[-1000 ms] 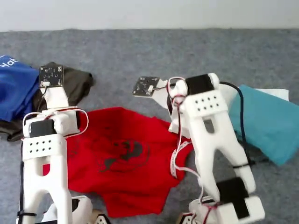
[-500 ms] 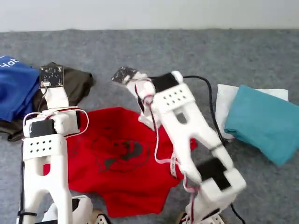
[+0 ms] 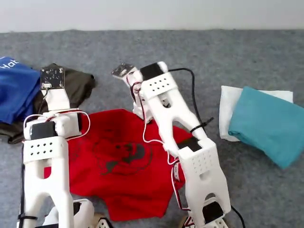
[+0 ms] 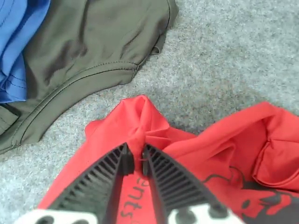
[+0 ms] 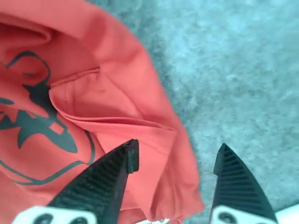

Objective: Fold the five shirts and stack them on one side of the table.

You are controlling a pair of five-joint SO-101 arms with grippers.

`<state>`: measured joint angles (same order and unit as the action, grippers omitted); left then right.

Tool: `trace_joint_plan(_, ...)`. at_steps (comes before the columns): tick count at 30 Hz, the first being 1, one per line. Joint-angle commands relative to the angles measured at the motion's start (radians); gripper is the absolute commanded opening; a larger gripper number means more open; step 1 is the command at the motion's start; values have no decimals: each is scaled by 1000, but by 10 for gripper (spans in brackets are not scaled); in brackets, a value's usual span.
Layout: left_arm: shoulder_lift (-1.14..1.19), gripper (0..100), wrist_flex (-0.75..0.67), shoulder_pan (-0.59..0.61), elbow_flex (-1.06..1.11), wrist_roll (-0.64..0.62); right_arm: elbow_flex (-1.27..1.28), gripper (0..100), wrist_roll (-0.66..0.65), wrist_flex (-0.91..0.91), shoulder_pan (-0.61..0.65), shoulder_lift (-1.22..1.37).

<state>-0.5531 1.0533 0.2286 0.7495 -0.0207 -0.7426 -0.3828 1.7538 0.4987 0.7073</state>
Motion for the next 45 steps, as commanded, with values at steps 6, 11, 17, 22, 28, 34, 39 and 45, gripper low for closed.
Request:
trace_joint_plan(6, -5, 13, -12, 0, -22, 3, 140, 269, 18, 33, -36, -54)
trace_joint_plan(11, -3, 13, -17, 0, -24, 3, 140, 269, 23, 5, -31, -30)
trace_joint_plan(17, -3, 13, -15, 0, -22, 3, 138, 258, 23, -21, -4, -16)
trace_joint_plan(22, -3, 13, -12, 0, -22, 3, 140, 111, 23, -73, 19, -7)
trace_joint_plan(28, -3, 13, -11, 0, -22, 3, 140, 112, 23, -73, -21, 36)
trace_joint_plan(34, -3, 13, -11, 2, -22, 3, 140, 122, 17, -71, -50, 48)
trace_joint_plan(39, -3, 13, -11, 2, -22, 3, 140, 125, 15, -71, -27, 68)
trace_joint_plan(45, -3, 13, -11, 2, -22, 3, 140, 121, 15, -71, -12, 111)
